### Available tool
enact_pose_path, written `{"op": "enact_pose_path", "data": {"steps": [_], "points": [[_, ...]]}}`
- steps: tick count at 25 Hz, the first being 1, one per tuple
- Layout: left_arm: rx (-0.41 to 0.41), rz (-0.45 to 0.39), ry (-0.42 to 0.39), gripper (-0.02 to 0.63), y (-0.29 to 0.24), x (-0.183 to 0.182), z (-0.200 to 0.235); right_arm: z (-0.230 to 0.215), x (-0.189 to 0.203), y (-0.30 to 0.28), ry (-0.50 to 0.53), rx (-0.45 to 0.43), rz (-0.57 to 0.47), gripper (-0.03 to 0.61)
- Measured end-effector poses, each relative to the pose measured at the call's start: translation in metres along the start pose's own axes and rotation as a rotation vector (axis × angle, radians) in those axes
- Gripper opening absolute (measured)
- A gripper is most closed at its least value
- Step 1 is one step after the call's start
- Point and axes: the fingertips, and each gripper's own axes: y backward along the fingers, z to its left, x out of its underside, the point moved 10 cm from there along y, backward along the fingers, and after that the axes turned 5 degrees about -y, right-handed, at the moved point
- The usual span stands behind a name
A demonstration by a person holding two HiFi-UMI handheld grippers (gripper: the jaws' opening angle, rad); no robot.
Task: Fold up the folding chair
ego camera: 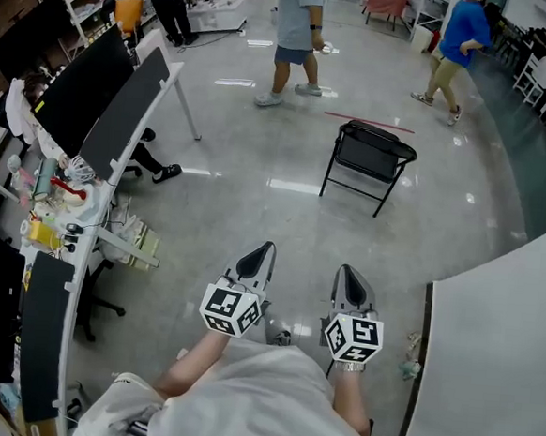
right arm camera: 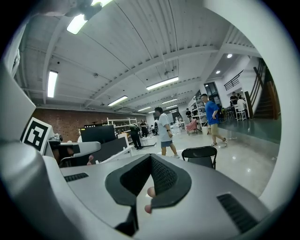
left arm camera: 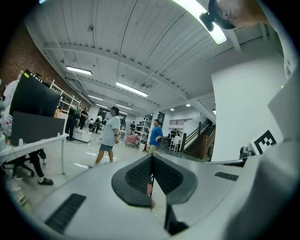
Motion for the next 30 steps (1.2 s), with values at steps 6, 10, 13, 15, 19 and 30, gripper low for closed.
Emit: {"op": "enact_pose_path", "data": {"steps": [6, 10, 13, 15, 19, 30], "points": [[0.024, 0.004, 0.007, 0.012, -0.024, 0.0, 0.015, -0.006, -0.005, -0.021, 0.0, 0.028, 0.002, 0.005], [0.032, 0.004, 0.016, 0.012, -0.049, -0.003, 0.032, -0.015, -0.011, -0.046, -0.013, 0.053, 0.007, 0.005], [0.024, 0.018, 0.031, 0.012, -0.069, -0.002, 0.058, -0.013, -0.011, -0.078, -0.017, 0.06, 0.027, 0.005], [0.02, 0.023, 0.042, 0.012, -0.082, -0.003, 0.08, -0.008, -0.012, -0.104, -0.012, 0.059, 0.042, 0.005], [0.019, 0.031, 0.062, 0.012, -0.114, -0.007, 0.116, -0.001, -0.022, -0.152, 0.0, 0.067, 0.069, 0.005], [0.05, 0.021, 0.079, 0.012, -0.174, -0.024, 0.206, 0.018, -0.039, -0.252, -0.015, 0.121, 0.071, 0.005]]}}
